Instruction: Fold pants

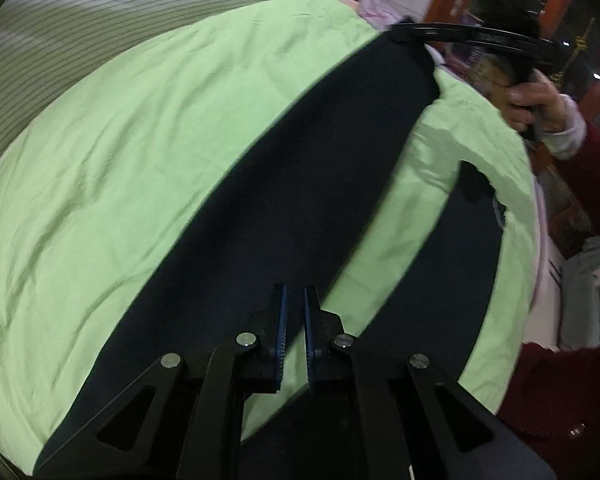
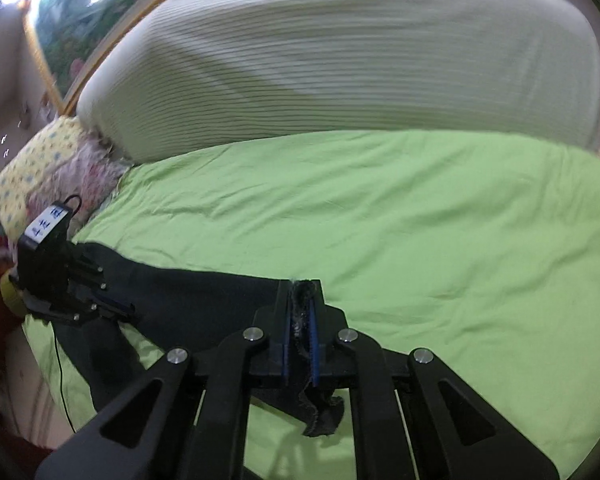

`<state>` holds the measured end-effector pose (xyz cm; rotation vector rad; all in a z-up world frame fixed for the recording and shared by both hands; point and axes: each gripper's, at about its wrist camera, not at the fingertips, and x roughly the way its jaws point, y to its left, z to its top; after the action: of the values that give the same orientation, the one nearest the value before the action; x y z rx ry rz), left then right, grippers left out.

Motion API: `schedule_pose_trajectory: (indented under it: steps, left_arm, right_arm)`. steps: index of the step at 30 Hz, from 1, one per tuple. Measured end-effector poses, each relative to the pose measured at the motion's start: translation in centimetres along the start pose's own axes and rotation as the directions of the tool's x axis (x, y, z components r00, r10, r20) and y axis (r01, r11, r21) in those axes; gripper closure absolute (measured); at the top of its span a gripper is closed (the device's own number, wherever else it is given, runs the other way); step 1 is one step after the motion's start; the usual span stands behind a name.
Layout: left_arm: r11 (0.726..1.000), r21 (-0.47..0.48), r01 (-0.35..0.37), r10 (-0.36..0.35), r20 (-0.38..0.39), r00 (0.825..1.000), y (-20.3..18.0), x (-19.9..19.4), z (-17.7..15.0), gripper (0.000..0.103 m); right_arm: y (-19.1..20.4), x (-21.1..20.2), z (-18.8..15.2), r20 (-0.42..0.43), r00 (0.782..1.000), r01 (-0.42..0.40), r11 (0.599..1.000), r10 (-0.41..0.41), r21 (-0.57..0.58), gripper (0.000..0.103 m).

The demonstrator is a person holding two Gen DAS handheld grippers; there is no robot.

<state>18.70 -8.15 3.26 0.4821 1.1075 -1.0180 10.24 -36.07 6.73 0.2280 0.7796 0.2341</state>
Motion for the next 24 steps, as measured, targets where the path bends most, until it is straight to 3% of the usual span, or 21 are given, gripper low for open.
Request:
schedule_pose_trajectory:
  steps: [3, 4, 6, 7, 8, 10, 12, 13, 14, 16, 20, 24]
  left_arm:
    - [0.998, -0.033, -0.055, 0.055, 0.025, 0.998, 0.7, -0.8, 0.0, 0.097]
    - [0.998, -0.006, -0.069, 0.069, 0.025, 0.997, 0.8, -1.0, 0.2, 0.087]
    - [0.993, 0.035, -0.108, 0.108, 0.021, 0.994, 1.4, -1.5, 0.6, 0.061]
    - [0.989, 0.076, -0.127, 0.127, 0.007, 0.992, 1.6, -1.2, 1.0, 0.031]
    - [0.982, 0.106, -0.154, 0.156, -0.007, 0.988, 1.7, -0.7, 1.5, 0.022]
    - [0.97, 0.148, -0.194, 0.203, -0.043, 0.978, 2.5, 0.6, 2.3, 0.025]
    - [0.976, 0.133, -0.172, 0.183, -0.08, 0.98, 3.5, 2.3, 3.0, 0.032]
    - [0.984, 0.122, -0.128, 0.142, -0.114, 0.983, 4.1, 3.2, 3.2, 0.044]
    - [0.989, 0.115, -0.093, 0.109, -0.146, 0.983, 4.4, 4.1, 3.3, 0.067]
    - [0.992, 0.116, -0.041, 0.064, -0.205, 0.977, 4.8, 5.2, 2.9, 0.094]
    - [0.994, 0.102, 0.024, -0.007, -0.159, 0.987, 3.8, 3.4, 1.7, 0.099]
    - [0.999, 0.042, 0.023, -0.021, -0.044, 0.999, 3.2, -2.9, -0.4, 0.1]
  right_arm:
    - [0.7, -0.4, -1.5, -0.048, 0.999, 0.02, 0.999, -0.023, -0.05, 0.095]
    - [0.2, -0.9, -2.3, -0.056, 0.998, 0.022, 0.998, -0.025, -0.054, 0.095]
    - [0.4, -1.0, -3.6, -0.076, 0.997, 0.021, 0.998, -0.025, -0.057, 0.095]
    - [0.4, -0.9, -3.7, -0.083, 0.996, 0.021, 0.998, -0.026, -0.06, 0.095]
    - [0.6, -1.1, -4.1, -0.08, 0.997, 0.013, 0.998, -0.019, -0.069, 0.095]
    - [0.7, -1.7, -4.5, -0.067, 0.998, -0.013, 0.997, 0.008, -0.079, 0.095]
    - [0.9, -2.2, -4.7, -0.07, 0.997, -0.013, 0.996, 0.007, -0.091, 0.095]
    - [1.0, -2.3, -4.8, -0.07, 0.997, -0.016, 0.996, 0.009, -0.093, 0.095]
    - [1.1, -2.5, -4.8, -0.072, 0.997, -0.022, 0.995, 0.016, -0.097, 0.095]
    - [1.1, -2.7, -4.7, -0.068, 0.997, -0.029, 0.994, 0.022, -0.105, 0.095]
    - [0.9, -3.0, -4.2, -0.036, 0.999, 0.011, 0.99, -0.016, -0.138, 0.095]
    - [0.9, -4.5, -2.8, 0.071, 0.997, 0.02, 0.985, -0.008, -0.17, 0.096]
